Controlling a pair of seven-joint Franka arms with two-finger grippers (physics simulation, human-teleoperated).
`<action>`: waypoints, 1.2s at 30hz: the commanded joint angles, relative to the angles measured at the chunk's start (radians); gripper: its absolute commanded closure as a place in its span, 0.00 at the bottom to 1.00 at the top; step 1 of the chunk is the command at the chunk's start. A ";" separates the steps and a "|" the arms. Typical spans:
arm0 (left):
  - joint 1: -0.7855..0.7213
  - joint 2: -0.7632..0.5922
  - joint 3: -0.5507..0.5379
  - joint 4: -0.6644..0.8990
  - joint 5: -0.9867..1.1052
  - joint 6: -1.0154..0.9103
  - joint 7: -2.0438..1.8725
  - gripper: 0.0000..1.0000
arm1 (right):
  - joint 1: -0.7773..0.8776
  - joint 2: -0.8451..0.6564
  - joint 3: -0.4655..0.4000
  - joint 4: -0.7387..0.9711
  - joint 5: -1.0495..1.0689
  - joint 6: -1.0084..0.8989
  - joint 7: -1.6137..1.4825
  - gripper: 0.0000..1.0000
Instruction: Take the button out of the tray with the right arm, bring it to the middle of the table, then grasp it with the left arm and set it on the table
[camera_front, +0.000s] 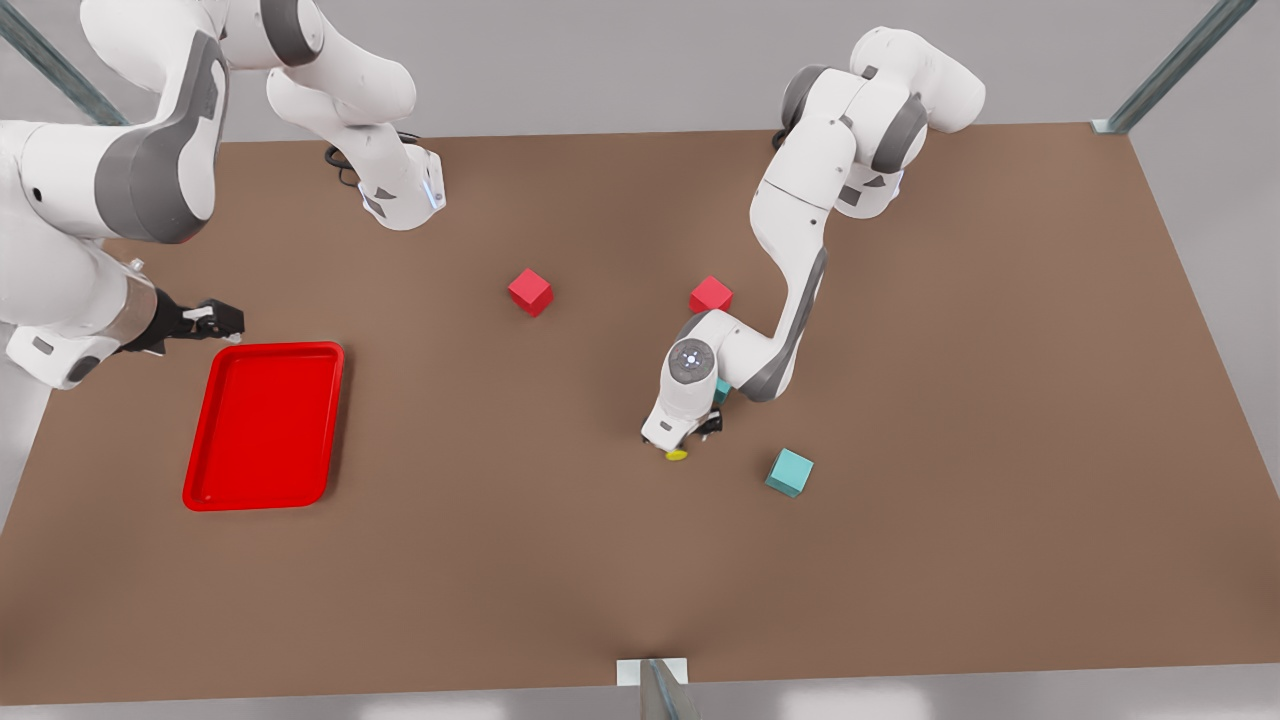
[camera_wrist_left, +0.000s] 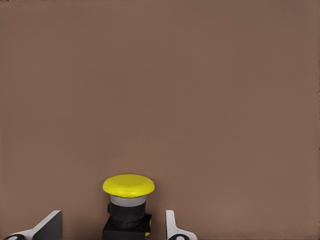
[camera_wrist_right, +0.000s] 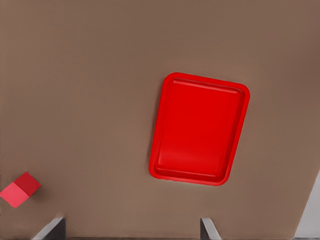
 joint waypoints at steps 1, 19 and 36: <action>0.000 -0.001 0.000 0.001 0.003 -0.001 0.172 0.00 | 0.001 -0.067 0.008 -0.119 0.018 0.126 0.045 0.00; 0.013 0.008 -0.001 0.009 -0.003 -0.010 0.169 0.46 | 0.010 -0.188 0.015 -0.325 0.038 0.271 0.051 0.00; 0.006 -0.004 0.012 0.047 -0.004 -0.059 0.140 0.61 | 0.005 -0.187 0.015 -0.325 0.036 0.269 0.046 0.00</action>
